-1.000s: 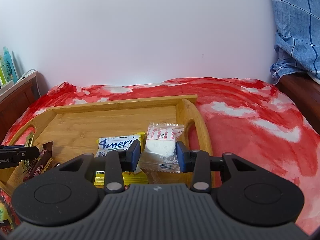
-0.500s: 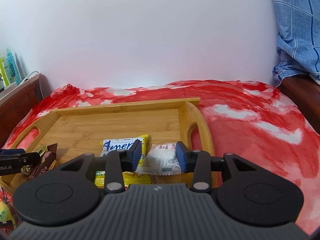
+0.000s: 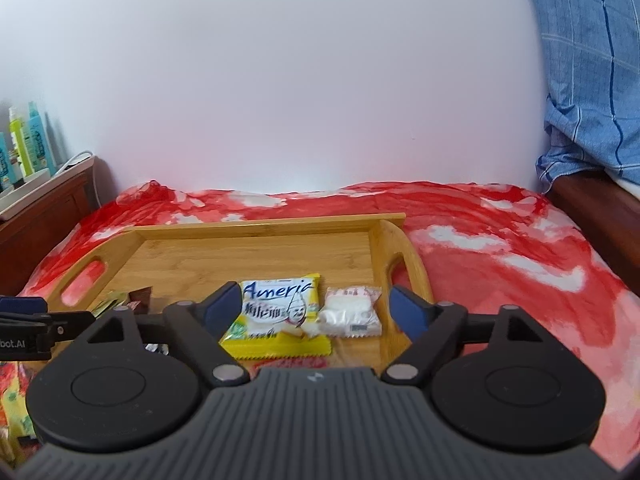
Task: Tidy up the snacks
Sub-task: 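Open both tools to release the wafer bar and candy packet onto the tray, then move both tools back over the snack pile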
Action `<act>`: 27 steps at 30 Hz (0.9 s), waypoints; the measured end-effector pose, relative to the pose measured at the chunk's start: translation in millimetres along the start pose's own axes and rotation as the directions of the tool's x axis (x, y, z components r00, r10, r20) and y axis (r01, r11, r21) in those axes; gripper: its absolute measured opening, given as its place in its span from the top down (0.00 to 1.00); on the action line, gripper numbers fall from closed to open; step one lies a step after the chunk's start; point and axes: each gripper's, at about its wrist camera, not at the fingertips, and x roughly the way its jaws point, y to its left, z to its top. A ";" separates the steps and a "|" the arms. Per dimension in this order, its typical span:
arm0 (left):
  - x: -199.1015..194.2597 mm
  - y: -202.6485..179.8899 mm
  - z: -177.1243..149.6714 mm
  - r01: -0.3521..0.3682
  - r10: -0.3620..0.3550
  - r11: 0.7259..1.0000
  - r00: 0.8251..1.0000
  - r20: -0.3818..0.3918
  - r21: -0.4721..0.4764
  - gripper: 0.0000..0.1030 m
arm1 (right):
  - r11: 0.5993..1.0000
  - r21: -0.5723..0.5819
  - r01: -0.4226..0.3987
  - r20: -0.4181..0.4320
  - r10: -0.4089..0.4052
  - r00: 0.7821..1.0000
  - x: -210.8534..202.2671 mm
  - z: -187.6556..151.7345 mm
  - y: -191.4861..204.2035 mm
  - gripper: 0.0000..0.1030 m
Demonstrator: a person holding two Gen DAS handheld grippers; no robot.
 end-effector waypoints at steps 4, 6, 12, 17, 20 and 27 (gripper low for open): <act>-16.7 -3.8 -9.2 0.021 -0.021 1.000 1.000 0.015 0.007 0.13 | 1.000 0.004 0.010 0.019 -0.011 1.000 -21.6 -5.4 0.7 0.08; -25.4 -6.2 -14.3 0.036 -0.036 0.999 0.999 0.018 0.009 0.12 | 1.000 0.025 0.012 0.028 -0.013 1.000 -31.9 -6.0 -1.8 0.07; -49.1 -13.7 -31.7 0.072 -0.072 0.997 0.997 0.018 0.041 0.10 | 0.997 0.072 0.040 0.066 -0.045 0.997 -61.4 -15.4 -10.5 0.01; -70.9 -15.5 -49.9 0.080 -0.080 0.996 0.997 0.018 0.043 0.09 | 0.990 0.129 0.049 0.041 -0.055 0.998 -81.8 -36.7 -13.3 0.00; -84.4 -13.2 -62.6 0.084 -0.085 0.996 0.996 0.021 0.041 0.09 | 0.989 0.136 0.058 0.037 -0.064 0.997 -95.6 -51.6 -10.4 0.00; -111.4 -0.6 -92.9 0.071 -0.072 0.997 0.997 0.020 0.024 0.09 | 0.988 0.145 0.053 0.010 -0.055 0.998 -123.2 -85.9 2.6 0.00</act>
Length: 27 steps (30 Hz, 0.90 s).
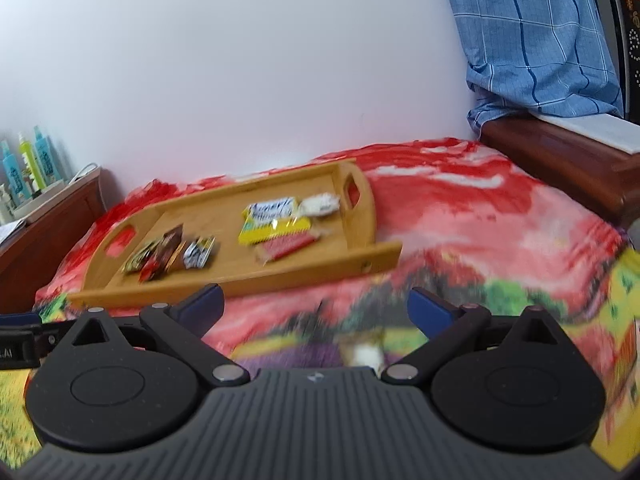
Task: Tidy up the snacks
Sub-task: 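Move both tools back over the snack pile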
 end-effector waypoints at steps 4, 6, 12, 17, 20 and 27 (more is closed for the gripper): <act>-13.0 7.8 -14.7 -0.016 0.016 1.000 1.000 0.004 0.001 0.09 | 1.000 -0.019 -0.015 -0.011 0.014 1.000 -15.7 -20.6 9.8 0.00; -19.6 12.7 -22.0 -0.025 0.025 1.000 1.000 0.005 -0.001 0.08 | 0.999 -0.032 -0.024 -0.017 0.024 1.000 -22.7 -30.5 15.2 0.00; -32.8 24.0 -43.1 -0.046 0.046 0.999 0.999 0.008 -0.001 0.08 | 0.996 -0.068 -0.065 -0.007 0.065 0.998 -39.9 -52.0 30.4 0.00; -31.2 29.8 -53.0 -0.063 0.063 0.998 0.998 0.003 -0.008 0.08 | 0.989 -0.117 -0.093 -0.006 0.093 0.996 -41.9 -61.1 43.4 0.00; -25.1 34.0 -54.0 -0.069 0.069 0.997 0.998 -0.001 -0.026 0.08 | 0.984 -0.140 -0.113 -0.010 0.112 0.994 -38.2 -64.7 49.9 0.00; -12.2 38.9 -53.9 -0.046 0.045 0.998 0.999 -0.008 -0.049 0.21 | 0.975 -0.165 -0.151 -0.029 0.149 0.988 -28.9 -73.0 62.4 0.00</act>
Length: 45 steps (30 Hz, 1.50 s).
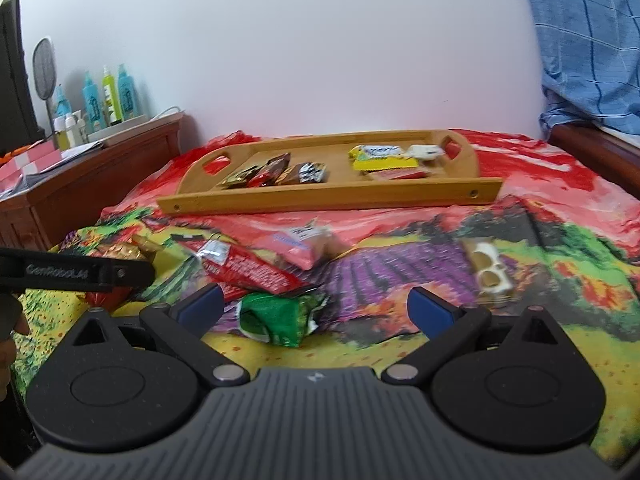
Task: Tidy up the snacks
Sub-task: 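Move both tools back over the snack pile, then close left tool on red nut bag while right tool closes on green packet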
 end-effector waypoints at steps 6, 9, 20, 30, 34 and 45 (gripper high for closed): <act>5.2 -0.2 1.9 0.004 -0.004 1.000 1.000 0.002 -0.005 0.30 | 1.000 -0.018 -0.012 0.001 0.012 1.000 7.3 -2.0 8.0 0.03; 7.0 -0.6 2.2 0.003 -0.003 1.000 1.000 0.003 -0.001 0.31 | 1.000 -0.017 -0.009 -0.002 0.008 1.000 10.3 -2.7 9.8 0.06; 16.3 -1.9 -0.8 -0.011 0.012 1.000 1.000 -0.021 0.011 0.31 | 1.000 -0.020 -0.005 -0.014 0.005 1.000 16.2 -5.1 13.0 0.13; 12.7 -6.3 -0.8 0.046 -0.046 0.999 0.998 -0.043 0.020 0.51 | 0.998 -0.066 -0.001 -0.013 0.000 1.000 16.7 -7.0 19.7 0.23; 10.3 -12.2 -1.9 0.048 -0.046 0.998 0.998 -0.045 0.035 0.52 | 0.996 -0.094 0.007 -0.011 -0.008 1.000 15.9 -8.2 23.4 0.34; 0.0 -23.9 4.2 0.046 -0.044 0.998 0.998 -0.052 0.033 0.52 | 0.997 -0.073 0.017 -0.004 -0.017 1.000 9.7 -6.3 19.3 0.46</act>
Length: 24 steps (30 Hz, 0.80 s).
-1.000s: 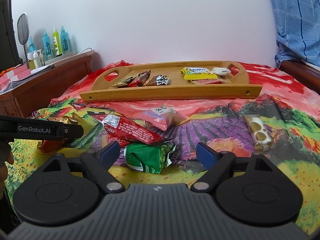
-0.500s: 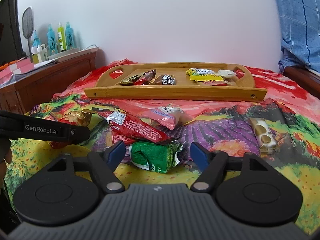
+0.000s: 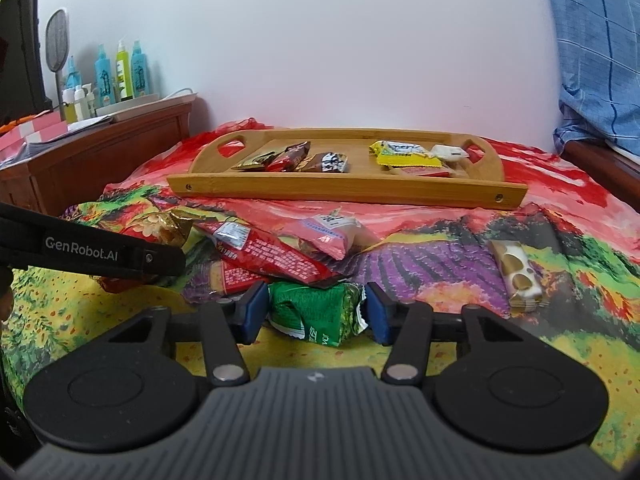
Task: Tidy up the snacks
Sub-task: 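Close left tool on red nut bag while right tool closes on green packet, then lift red nut bag and green packet and carry both over the tray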
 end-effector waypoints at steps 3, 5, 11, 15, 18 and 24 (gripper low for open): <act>-1.4 -3.1 1.2 -0.009 0.009 1.000 1.000 -0.006 0.004 0.53 | 1.000 0.016 0.014 0.009 -0.014 1.000 -4.0 1.2 -3.8 0.46; -3.1 -5.3 1.8 -0.013 0.013 1.000 1.000 -0.003 0.009 0.53 | 0.999 0.031 0.028 0.013 -0.029 1.000 -6.4 1.9 -7.3 0.46; -6.8 -9.8 3.6 -0.025 0.025 1.000 1.000 -0.002 0.002 0.53 | 0.991 0.107 0.075 0.025 -0.078 0.997 -12.3 5.2 -22.2 0.55; -2.5 -11.1 3.2 -0.059 0.058 0.998 0.998 -0.022 -0.026 0.54 | 0.983 0.157 0.095 0.017 -0.099 0.995 -13.0 6.8 -32.9 0.55; -0.7 -11.2 1.4 -0.052 0.051 0.997 0.998 -0.025 -0.051 0.54 | 0.981 0.171 0.093 0.014 -0.097 0.995 -14.1 6.4 -36.3 0.54; 1.2 -18.3 -1.3 -0.038 0.037 0.998 0.999 -0.028 -0.053 0.54 | 0.987 0.141 0.076 0.016 -0.079 0.997 -14.7 4.8 -26.9 0.45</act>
